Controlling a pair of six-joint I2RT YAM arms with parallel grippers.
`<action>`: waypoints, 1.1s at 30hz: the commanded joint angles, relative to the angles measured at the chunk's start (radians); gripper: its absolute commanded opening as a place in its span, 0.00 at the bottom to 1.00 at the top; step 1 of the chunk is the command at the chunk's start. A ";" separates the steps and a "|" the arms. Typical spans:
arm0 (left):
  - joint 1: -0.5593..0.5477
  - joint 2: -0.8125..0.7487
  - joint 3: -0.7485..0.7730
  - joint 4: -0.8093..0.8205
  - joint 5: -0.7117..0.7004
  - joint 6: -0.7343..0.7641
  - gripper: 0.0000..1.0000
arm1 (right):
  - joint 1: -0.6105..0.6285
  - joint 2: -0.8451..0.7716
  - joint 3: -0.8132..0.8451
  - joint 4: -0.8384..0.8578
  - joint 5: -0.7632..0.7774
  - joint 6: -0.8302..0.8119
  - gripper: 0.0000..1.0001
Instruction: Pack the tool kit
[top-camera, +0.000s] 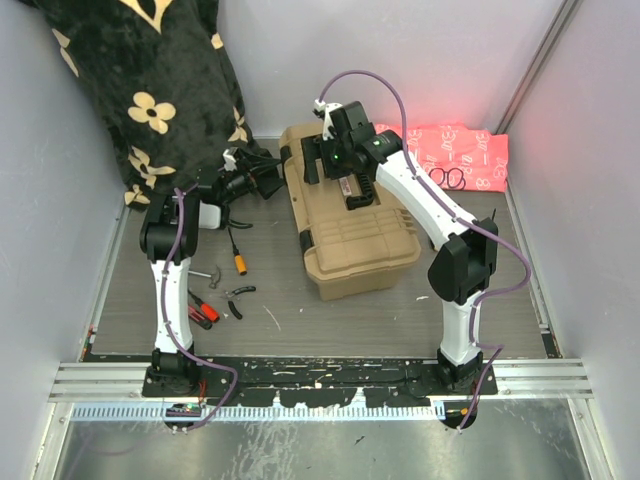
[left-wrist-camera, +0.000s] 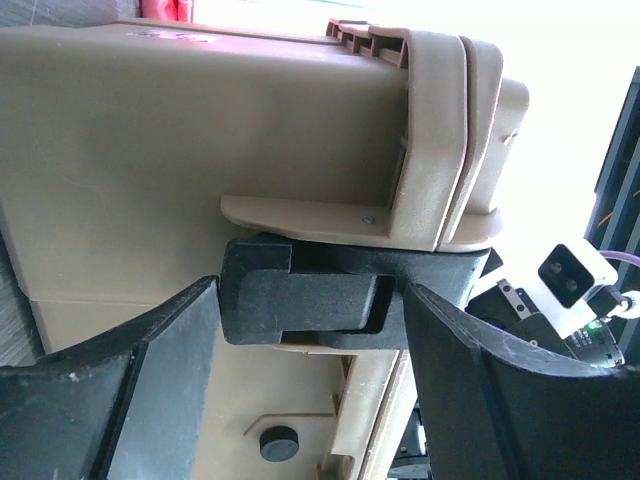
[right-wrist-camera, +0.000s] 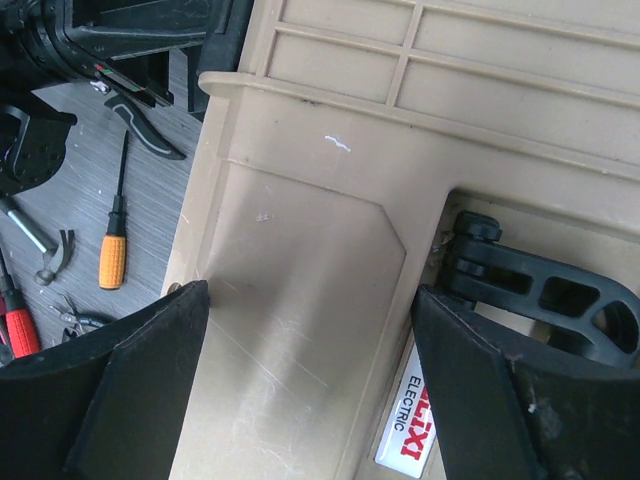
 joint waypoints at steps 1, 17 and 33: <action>0.028 -0.218 0.123 0.229 -0.067 -0.109 0.71 | 0.046 0.176 -0.099 -0.220 -0.105 -0.018 0.85; 0.057 -0.276 0.132 0.229 -0.075 -0.146 0.70 | 0.046 0.201 -0.118 -0.235 -0.086 -0.009 0.84; 0.079 -0.355 0.080 0.229 -0.065 -0.163 0.69 | 0.039 0.212 -0.176 -0.233 -0.060 0.022 0.84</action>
